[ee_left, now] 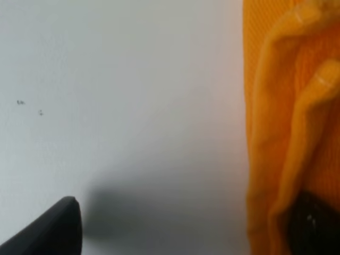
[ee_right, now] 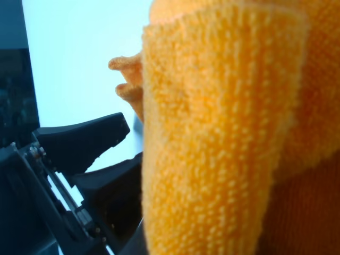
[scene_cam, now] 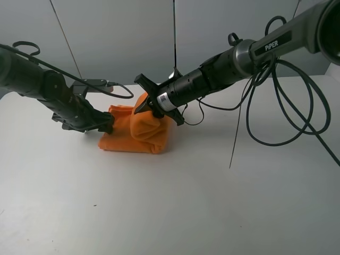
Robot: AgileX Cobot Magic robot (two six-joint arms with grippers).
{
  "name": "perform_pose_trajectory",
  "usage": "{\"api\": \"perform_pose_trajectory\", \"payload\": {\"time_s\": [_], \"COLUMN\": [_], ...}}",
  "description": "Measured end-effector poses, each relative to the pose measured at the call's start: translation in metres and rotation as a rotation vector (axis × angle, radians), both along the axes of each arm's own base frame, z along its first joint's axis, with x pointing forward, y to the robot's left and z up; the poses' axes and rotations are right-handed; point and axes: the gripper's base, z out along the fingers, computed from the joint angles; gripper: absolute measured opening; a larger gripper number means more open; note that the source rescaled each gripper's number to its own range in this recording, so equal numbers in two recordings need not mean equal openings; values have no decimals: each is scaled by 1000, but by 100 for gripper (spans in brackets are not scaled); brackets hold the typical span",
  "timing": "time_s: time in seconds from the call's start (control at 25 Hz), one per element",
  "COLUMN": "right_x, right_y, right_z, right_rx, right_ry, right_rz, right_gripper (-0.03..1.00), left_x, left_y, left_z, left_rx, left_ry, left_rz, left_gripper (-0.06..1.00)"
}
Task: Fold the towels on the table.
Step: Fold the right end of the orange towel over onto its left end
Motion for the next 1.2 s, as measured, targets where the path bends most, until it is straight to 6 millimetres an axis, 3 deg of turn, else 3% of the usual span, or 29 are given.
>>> {"api": "perform_pose_trajectory", "payload": {"time_s": [0.44, 0.56, 0.64, 0.96, 1.0, 1.08, 1.2], "right_x": [-2, -3, -3, -4, -5, -8, -13], "right_y": [2, 3, 3, 4, 4, 5, 9], "right_z": [-17, -17, -17, -17, -16, -15, -3], "right_rx": [-20, -20, -18, -12, -6, 11, 67], "right_ry": [50, 49, 53, 50, 53, 51, 46], "right_rz": [-15, -11, -14, 7, 17, 58, 119], "right_gripper": [6, 6, 6, 8, 14, 36, 85], "left_x": [0, 0, 2, 10, 10, 9, 10], "left_y": [1, 5, 11, 24, 26, 30, 33], "left_z": [0, 8, 23, 117, 127, 148, 179], "left_rx": [-1, 2, 9, 17, 19, 21, 37], "left_ry": [-2, -4, -14, -163, -178, -198, -241], "left_rz": [2, 9, 12, 28, 32, 41, 44], "left_gripper": [99, 99, 99, 99, 99, 99, 99]}}
